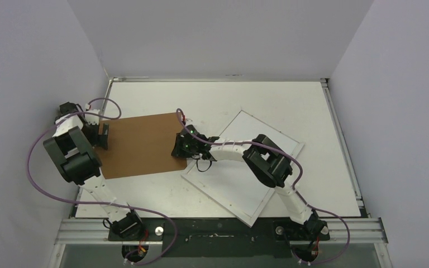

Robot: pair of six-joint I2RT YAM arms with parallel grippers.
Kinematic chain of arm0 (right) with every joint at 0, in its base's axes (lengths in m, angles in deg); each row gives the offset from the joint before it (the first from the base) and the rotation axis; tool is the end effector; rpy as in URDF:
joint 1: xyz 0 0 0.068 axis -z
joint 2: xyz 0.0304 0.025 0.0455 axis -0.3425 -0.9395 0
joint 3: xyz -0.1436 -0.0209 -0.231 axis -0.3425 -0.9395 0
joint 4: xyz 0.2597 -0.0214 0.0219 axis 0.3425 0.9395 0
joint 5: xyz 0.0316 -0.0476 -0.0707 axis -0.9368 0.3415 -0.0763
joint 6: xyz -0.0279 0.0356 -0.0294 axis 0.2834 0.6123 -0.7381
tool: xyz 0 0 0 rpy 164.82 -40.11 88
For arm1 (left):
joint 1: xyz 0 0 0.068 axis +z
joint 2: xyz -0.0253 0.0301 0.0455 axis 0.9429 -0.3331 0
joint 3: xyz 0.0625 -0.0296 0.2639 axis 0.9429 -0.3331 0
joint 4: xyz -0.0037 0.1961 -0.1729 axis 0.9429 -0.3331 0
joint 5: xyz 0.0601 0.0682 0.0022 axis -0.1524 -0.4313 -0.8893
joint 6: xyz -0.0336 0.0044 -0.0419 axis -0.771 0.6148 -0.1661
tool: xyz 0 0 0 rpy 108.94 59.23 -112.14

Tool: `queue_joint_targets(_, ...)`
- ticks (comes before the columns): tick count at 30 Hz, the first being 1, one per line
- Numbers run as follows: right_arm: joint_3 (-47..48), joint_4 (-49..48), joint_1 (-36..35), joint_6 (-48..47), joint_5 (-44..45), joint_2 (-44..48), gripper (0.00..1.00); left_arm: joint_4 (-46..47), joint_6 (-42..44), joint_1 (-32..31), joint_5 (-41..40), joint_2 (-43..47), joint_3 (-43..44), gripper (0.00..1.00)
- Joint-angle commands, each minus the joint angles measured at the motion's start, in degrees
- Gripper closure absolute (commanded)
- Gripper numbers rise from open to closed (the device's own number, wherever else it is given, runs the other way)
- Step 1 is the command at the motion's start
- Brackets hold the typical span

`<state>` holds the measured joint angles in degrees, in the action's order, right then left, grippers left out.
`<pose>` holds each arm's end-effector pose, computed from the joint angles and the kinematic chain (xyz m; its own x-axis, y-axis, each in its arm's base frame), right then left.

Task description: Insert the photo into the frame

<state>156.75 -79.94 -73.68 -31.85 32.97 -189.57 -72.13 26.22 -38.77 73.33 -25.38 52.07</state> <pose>0.2875 0.4003 0.1342 -0.8898 0.0162 -0.4561 -0.3174 0.6962 0.6438 0.3425 0.2087 0.1785 -0.9550 -0.0053 -0.2965 -0.0311 0.9961 0.0824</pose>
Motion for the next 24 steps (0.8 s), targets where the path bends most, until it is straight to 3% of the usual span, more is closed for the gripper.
queue_joint_targets(1,-2.1,6.1,0.1,-0.8,2.7,-0.2,0.85,-2.8,-1.8,0.6,5.5,-2.9,3.6,0.17)
queue_joint_targets(18,-2.7,3.7,-0.1,1.7,-2.7,-2.0,0.90,-1.7,-4.2,1.1,10.4,-6.8,1.8,0.23)
queue_joint_targets(24,1.5,1.1,-1.1,3.4,-8.3,-6.7,0.91,-1.7,-5.0,0.0,11.1,-5.7,1.3,0.25)
